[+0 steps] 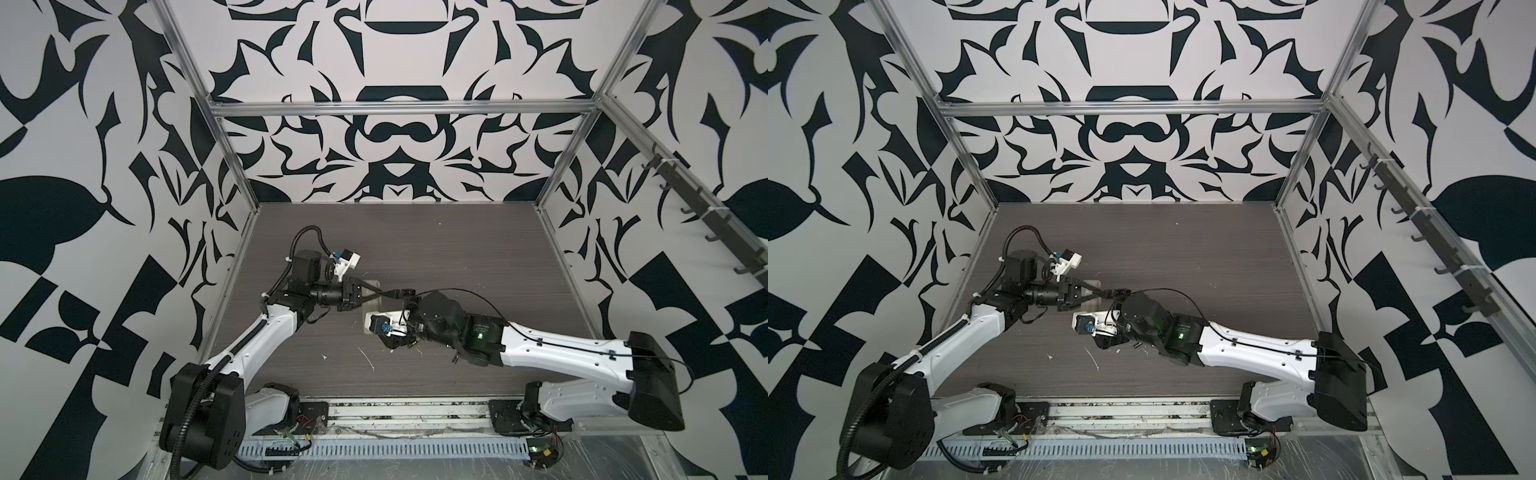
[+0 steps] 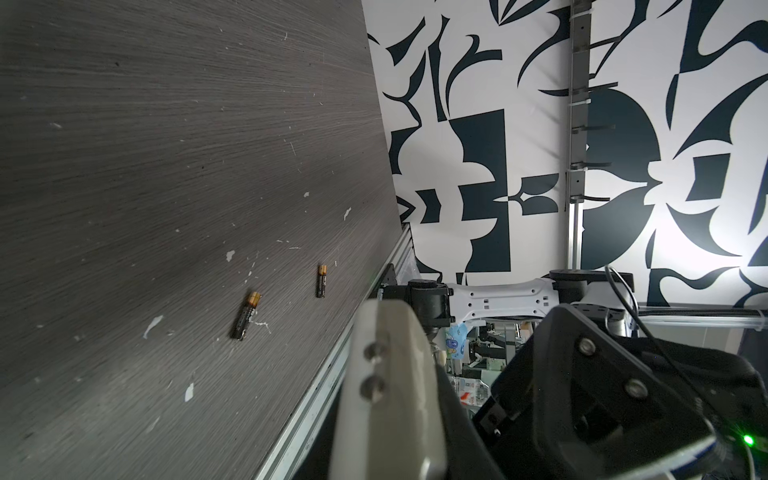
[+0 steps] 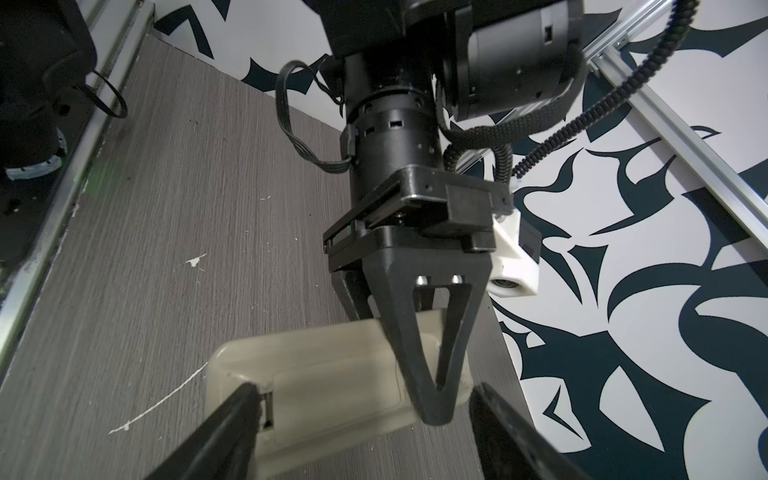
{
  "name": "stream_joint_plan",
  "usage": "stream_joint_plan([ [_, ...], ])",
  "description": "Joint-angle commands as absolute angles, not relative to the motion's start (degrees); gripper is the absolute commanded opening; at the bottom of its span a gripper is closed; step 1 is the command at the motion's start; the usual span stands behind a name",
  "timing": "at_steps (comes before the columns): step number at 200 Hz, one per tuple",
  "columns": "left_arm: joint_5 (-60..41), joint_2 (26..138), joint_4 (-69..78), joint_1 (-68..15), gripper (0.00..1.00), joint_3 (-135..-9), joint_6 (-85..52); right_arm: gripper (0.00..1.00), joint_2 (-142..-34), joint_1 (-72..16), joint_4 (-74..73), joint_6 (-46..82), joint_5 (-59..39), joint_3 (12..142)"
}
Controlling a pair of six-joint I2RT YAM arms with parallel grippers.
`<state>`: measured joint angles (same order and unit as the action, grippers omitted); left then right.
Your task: Load the batteries into the remote control
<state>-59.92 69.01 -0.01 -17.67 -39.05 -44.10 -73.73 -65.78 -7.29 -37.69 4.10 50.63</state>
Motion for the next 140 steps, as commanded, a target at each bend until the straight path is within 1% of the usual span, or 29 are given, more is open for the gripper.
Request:
stream_joint_plan([
  [1, -62.4, 68.2, 0.8, -17.8, 0.0, -38.6, -45.2, 0.83, -74.5, -65.7, -6.8, -39.3, 6.3, 52.6],
  [47, -62.5, 68.2, 1.0, -17.8, 0.0, -38.6, -45.3, 0.83, -75.8, -65.7, -7.2, -42.5, 10.4, 52.8],
  [74, -62.5, 68.2, 1.0, -17.8, 0.0, -38.5, -45.3, 0.82, -76.1, -65.7, -8.6, -42.9, 10.5, 52.8],
  [80, -62.5, 68.2, 1.0, -17.8, 0.0, -38.5, -45.3, 0.82, -76.1, -65.7, -9.0, -43.1, 12.6, 52.7],
  [140, -62.2, 68.7, 1.0, -17.8, 0.0, -38.5, -45.3, 0.81, -74.4, -65.7, -12.2, -43.4, 12.9, 52.0],
])
